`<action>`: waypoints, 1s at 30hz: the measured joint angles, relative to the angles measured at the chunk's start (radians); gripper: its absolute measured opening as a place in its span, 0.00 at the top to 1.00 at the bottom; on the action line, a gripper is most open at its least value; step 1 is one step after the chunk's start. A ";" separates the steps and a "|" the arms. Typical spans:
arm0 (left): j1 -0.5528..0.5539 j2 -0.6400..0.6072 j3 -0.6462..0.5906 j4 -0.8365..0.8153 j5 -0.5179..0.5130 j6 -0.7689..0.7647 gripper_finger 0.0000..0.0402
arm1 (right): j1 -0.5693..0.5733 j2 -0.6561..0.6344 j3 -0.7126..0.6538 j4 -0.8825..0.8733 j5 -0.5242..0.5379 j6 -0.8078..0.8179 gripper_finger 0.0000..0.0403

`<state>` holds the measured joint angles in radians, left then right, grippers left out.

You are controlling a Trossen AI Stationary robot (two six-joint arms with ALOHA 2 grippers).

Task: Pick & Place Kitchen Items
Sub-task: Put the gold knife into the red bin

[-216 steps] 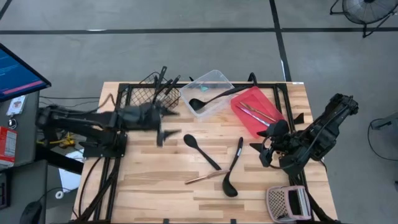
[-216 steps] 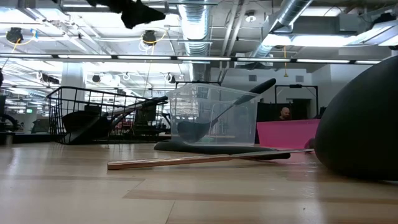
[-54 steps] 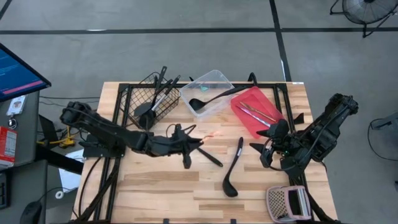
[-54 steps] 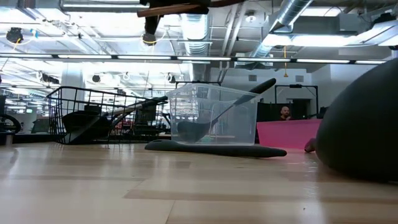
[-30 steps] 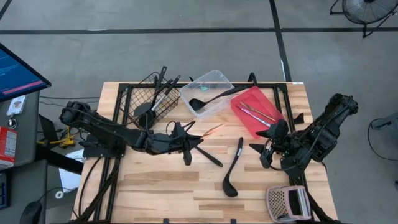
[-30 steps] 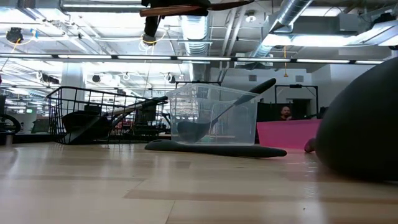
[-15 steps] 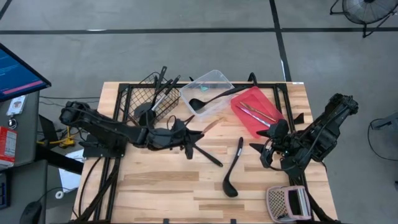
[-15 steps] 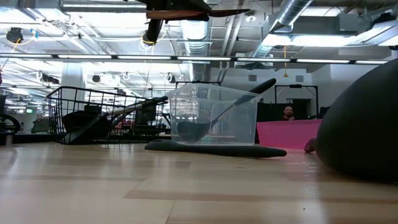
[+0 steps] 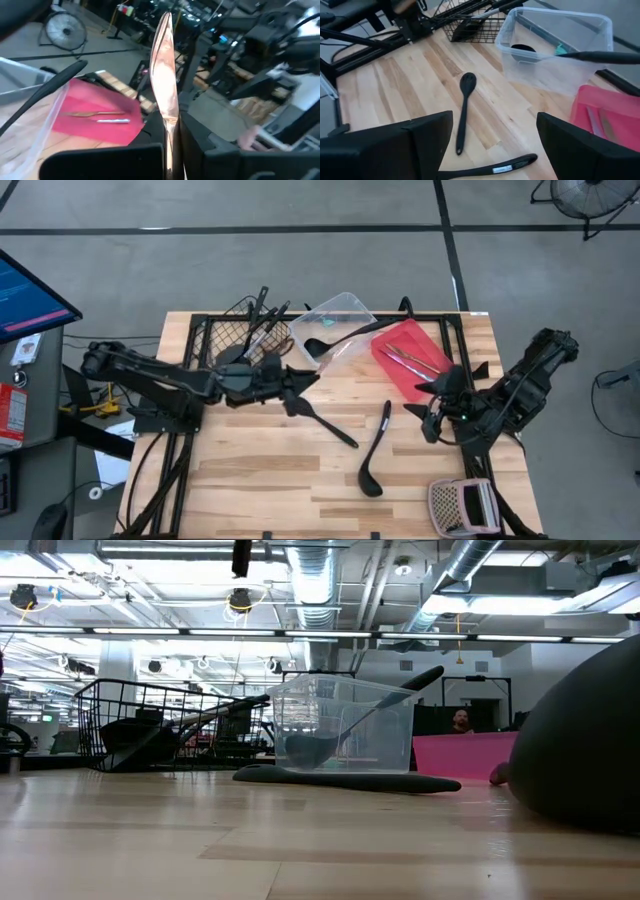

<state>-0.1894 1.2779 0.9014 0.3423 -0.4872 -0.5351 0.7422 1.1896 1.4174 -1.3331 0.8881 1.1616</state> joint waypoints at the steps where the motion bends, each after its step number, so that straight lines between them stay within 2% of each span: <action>1: 0.000 -0.016 0.000 -0.003 0.010 -0.002 0.98 | -0.009 0.000 0.000 0.000 -0.003 -0.010 0.29; 9: 0.000 -0.125 0.000 0.021 0.086 -0.005 0.98 | -0.114 0.000 0.000 0.007 -0.016 -0.048 0.29; 12: 0.000 -0.147 0.000 0.047 0.123 -0.004 0.98 | -0.162 0.000 0.000 0.078 -0.017 -0.125 0.29; 15: -0.001 -0.153 0.000 0.128 0.169 0.015 0.98 | -0.211 0.000 0.000 0.234 -0.048 -0.287 0.29; 24: -0.002 -0.153 0.000 0.332 0.269 0.052 0.98 | -0.360 0.027 0.000 0.792 -0.264 -0.833 0.29; 27: -0.011 -0.153 0.000 0.391 0.301 0.050 0.98 | -0.413 0.027 0.000 0.983 -0.367 -0.992 0.29; 30: -0.020 -0.153 0.000 0.425 0.342 0.048 0.98 | -0.483 0.027 0.000 1.112 -0.486 -1.062 0.29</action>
<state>-0.2096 1.1248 0.9012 0.7673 -0.1454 -0.4870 0.2595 1.2171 1.4174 -0.2211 0.4017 0.1001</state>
